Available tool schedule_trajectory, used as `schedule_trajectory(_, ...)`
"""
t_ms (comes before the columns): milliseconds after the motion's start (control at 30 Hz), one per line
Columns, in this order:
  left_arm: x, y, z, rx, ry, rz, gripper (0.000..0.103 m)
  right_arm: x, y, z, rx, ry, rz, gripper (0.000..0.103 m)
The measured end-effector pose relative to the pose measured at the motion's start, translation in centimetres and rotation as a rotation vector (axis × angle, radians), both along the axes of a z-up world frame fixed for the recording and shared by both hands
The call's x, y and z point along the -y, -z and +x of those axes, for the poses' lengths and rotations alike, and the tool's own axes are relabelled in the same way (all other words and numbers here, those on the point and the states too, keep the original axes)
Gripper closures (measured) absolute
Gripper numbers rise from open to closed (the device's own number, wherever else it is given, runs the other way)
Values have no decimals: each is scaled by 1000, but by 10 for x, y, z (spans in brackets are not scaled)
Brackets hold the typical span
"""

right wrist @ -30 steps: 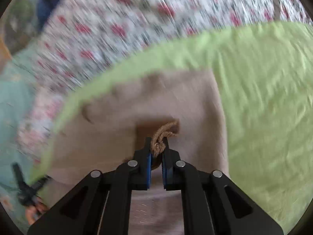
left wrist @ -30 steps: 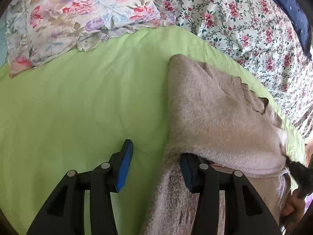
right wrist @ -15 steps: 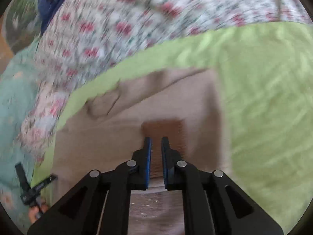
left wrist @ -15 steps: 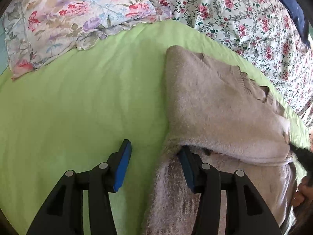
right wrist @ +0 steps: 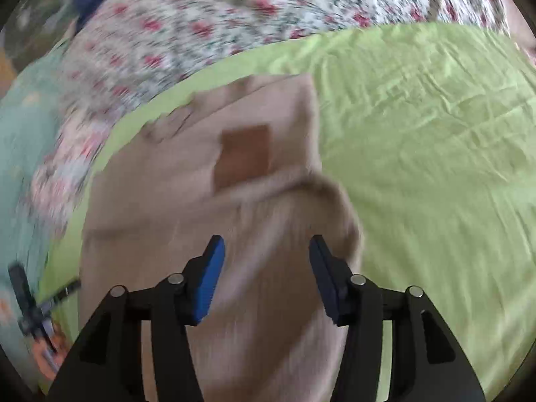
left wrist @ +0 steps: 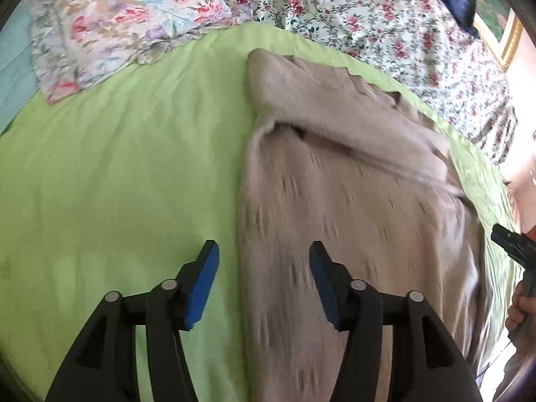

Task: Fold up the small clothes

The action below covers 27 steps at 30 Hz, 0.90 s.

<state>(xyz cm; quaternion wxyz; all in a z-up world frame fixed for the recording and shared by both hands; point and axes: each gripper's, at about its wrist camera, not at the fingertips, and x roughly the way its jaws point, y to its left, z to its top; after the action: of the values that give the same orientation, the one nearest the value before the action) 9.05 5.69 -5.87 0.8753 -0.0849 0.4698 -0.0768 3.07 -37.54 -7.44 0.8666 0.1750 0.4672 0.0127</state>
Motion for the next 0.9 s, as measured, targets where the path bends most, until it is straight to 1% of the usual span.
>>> schedule_trajectory(167, -7, 3, -56, -31, -12, -17, 43, -29, -8, -71, -6, -29, -89, 48)
schedule_trajectory(233, -8, 7, -77, -51, -8, -27, 43, -41, -7, -91, -10, -43, -125, 47)
schedule_trajectory(333, -3, 12, -109, -73, 16, -34, 42, -65, -3, -121, -25, -94, -178, 47)
schedule_trajectory(367, 0, 14, -122, -76, 27, -29, 42, -77, 1, -132, -36, -127, -215, 44)
schedule_trajectory(433, 7, 16, -139, -82, 53, -28, 38, -92, 13, -140, -61, -167, -305, 41)
schedule_trajectory(533, 16, 21, -157, -80, 79, 0, 37, -98, 33, -142, -117, -189, -399, 41)
schedule_trajectory(567, 18, 21, -162, -77, 89, 11, 37, -95, 38, -146, -127, -191, -441, 44)
schedule_trajectory(600, 19, 22, -164, -77, 93, 15, 37, -90, 36, -149, -123, -189, -449, 50)
schedule_trajectory(667, 17, 23, -170, -82, 99, 3, 37, -69, 27, -155, -118, -157, -427, 88)
schedule_trajectory(700, 16, 25, -172, -90, 104, -10, 37, -55, 20, -159, -114, -134, -394, 91)
schedule_trajectory(733, 16, 25, -172, -94, 111, -17, 37, -42, 16, -163, -110, -115, -351, 91)
schedule_trajectory(767, 15, 26, -174, -96, 119, -22, 37, -22, 10, -168, -109, -77, -284, 91)
schedule_trajectory(833, 11, 28, -175, -102, 144, -41, 35, 3, 8, -177, -108, -37, -204, 92)
schedule_trajectory(900, 9, 30, -174, -108, 166, -66, 32, 24, 9, -185, -86, -34, -41, 92)
